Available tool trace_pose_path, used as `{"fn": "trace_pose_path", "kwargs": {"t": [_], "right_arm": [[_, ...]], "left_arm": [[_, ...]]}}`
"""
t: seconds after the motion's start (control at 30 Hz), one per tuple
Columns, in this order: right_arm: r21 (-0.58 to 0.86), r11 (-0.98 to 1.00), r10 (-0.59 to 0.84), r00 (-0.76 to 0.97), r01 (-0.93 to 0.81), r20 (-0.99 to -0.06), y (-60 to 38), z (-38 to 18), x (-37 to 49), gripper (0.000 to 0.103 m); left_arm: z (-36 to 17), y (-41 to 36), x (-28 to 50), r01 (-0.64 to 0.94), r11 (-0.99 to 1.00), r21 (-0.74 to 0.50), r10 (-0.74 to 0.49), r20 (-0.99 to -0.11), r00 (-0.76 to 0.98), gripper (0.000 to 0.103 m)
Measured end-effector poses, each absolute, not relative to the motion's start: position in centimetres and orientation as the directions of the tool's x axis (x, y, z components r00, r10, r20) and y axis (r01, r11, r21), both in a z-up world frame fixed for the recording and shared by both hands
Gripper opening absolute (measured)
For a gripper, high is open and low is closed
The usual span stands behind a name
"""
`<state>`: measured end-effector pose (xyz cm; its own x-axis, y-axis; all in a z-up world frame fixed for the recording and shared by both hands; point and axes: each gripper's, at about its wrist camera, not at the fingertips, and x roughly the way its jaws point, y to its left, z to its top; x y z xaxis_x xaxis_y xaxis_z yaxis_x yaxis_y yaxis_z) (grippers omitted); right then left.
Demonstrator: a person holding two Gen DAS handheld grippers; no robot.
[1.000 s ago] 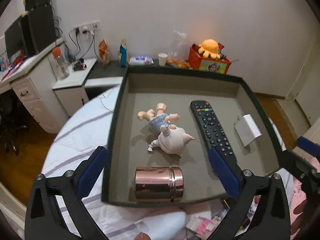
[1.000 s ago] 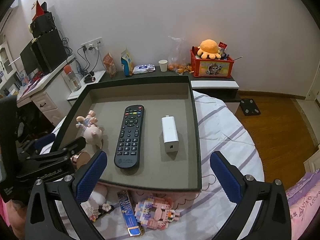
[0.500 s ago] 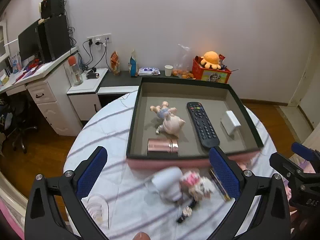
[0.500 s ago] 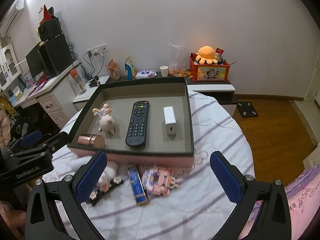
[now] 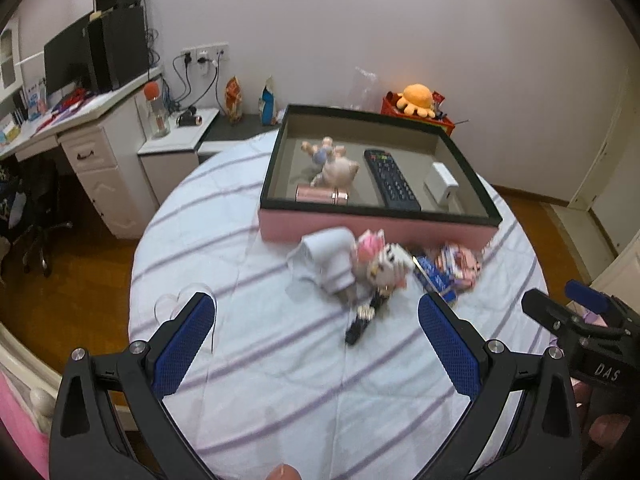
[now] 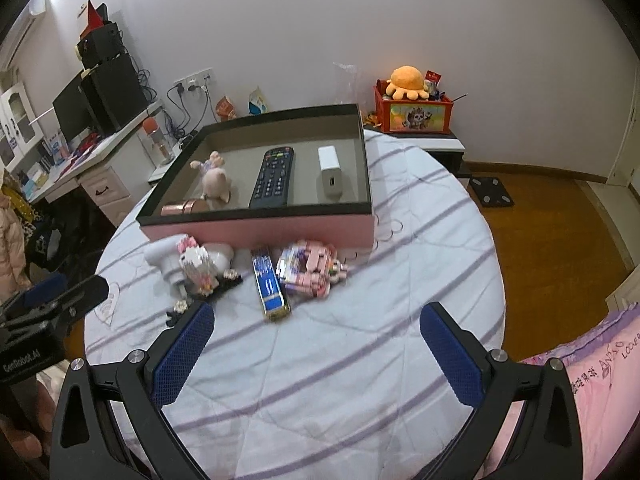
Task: Organize rigid objects
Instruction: 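Reach the right gripper toward the pink block figure on the sheet, then close the right gripper on the pink block figure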
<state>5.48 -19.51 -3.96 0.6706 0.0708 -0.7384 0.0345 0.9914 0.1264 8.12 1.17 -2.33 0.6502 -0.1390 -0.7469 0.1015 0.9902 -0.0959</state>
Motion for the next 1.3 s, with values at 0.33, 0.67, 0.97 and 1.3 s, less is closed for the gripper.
{"fn": "trace_pose_path", "kwargs": {"t": [0.33,0.67,0.97,1.3], "right_arm": [[0.124,0.992,0.065,0.672,0.040,-0.738,-19.3,-3.9,5.0,0.103],[0.103,0.993,0.042,0.630,0.060,-0.775,-18.9,-5.9,8.2,0.103],[0.080,0.992,0.013,0.566,0.093,-0.824,-19.1,-9.5,13.4,0.103],[0.098,0.992,0.039,0.553,0.078,-0.832,-19.1,-11.6,15.4,0.094]], "left_arm": [[-2.3,1.4,7.3,0.102,0.989,-0.104,-0.145,-0.741,0.656,0.103],[-3.3,2.1,9.5,0.085,0.989,-0.119,-0.146,-0.751,0.644,0.103],[-5.2,2.8,12.1,0.068,0.988,-0.139,-0.151,-0.778,0.610,0.103],[-6.6,2.6,14.1,0.071,0.987,-0.142,-0.157,-0.797,0.583,0.103]]}}
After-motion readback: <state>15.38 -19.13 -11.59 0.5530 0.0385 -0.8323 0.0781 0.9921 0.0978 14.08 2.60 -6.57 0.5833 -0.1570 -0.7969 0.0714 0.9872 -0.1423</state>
